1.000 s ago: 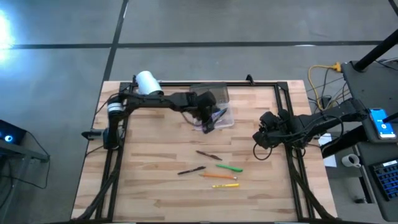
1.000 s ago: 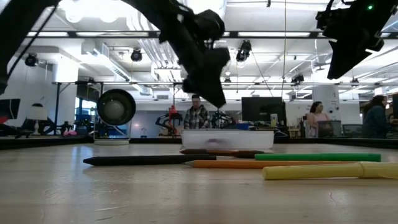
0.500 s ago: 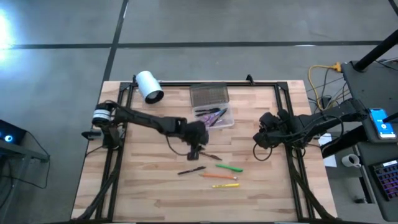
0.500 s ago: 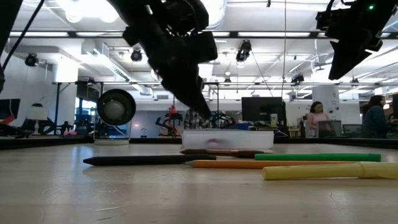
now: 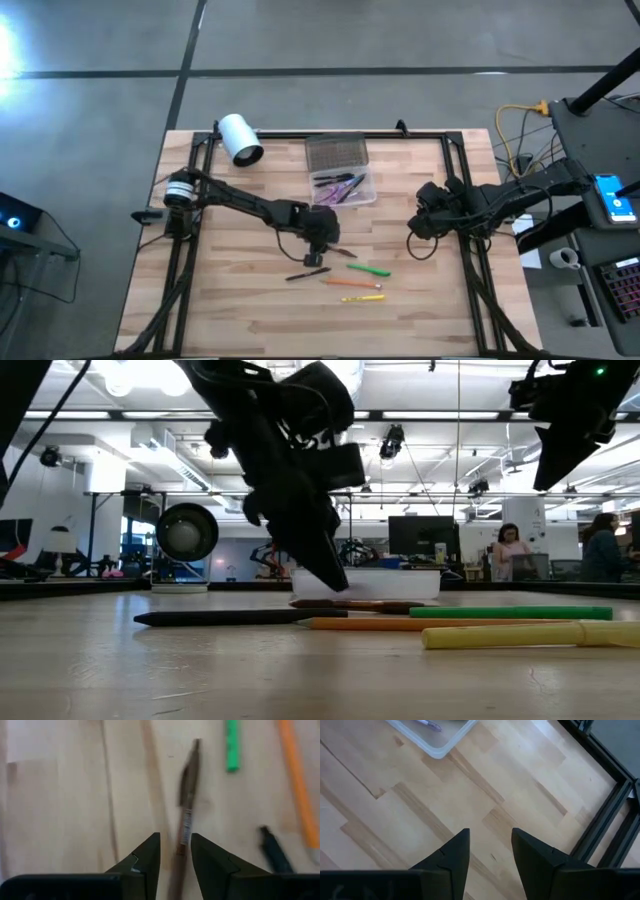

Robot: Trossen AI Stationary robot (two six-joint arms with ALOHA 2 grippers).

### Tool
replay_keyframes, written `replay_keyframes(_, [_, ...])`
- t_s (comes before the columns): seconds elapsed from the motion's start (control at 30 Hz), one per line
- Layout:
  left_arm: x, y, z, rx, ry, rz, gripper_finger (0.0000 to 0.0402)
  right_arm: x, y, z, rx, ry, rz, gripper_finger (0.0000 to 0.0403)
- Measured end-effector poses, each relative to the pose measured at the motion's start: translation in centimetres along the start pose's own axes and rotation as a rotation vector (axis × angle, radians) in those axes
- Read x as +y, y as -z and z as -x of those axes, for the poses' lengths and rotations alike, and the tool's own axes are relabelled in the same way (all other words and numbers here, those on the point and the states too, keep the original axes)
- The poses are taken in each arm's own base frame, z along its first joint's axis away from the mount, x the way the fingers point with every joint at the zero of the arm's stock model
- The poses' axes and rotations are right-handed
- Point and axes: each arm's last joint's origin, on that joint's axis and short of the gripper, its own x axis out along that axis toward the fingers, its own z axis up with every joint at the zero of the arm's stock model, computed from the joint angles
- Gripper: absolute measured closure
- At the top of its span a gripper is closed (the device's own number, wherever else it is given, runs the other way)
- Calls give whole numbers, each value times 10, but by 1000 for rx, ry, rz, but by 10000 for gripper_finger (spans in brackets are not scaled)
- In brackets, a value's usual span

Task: Pick & place school supplies into a supply box
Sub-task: Put the brown pen into the supply box

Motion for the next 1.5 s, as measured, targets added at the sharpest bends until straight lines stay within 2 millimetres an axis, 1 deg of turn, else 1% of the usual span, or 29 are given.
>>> replay_keyframes(0.1, [1,-8,-1,-9,-14,0,307,0,0,0,4,-2,0,266])
replay_keyframes(0.2, [1,-14,0,-27,-13,-25,293,0,0,0,8,-4,1,266])
replay_keyframes(0.37, [-1,-11,-2,-14,0,-49,255,0,0,0,11,-5,1,266])
replay_keyframes(0.43, [-2,-11,-2,-14,3,-53,248,0,0,0,11,-5,5,266])
replay_keyframes(0.67, [-7,-11,-3,-16,28,-127,245,0,0,0,10,-4,13,266])
replay_keyframes(0.87, [-6,-3,-20,27,36,-142,245,0,0,0,10,-3,13,266])
replay_keyframes(0.97, [-5,-7,-23,19,20,-138,245,0,0,0,10,-3,9,266])
replay_keyframes(1.07, [-5,-8,-24,23,8,-131,258,0,0,0,10,-3,5,266])
replay_keyframes(1.17, [-5,-7,-24,34,11,-141,287,0,0,0,10,-3,4,266])
replay_keyframes(1.3, [-6,0,-25,67,19,-156,324,0,0,0,10,-3,3,266])
replay_keyframes(1.5, [-7,7,-26,102,-7,-158,358,0,0,0,10,-3,5,266])
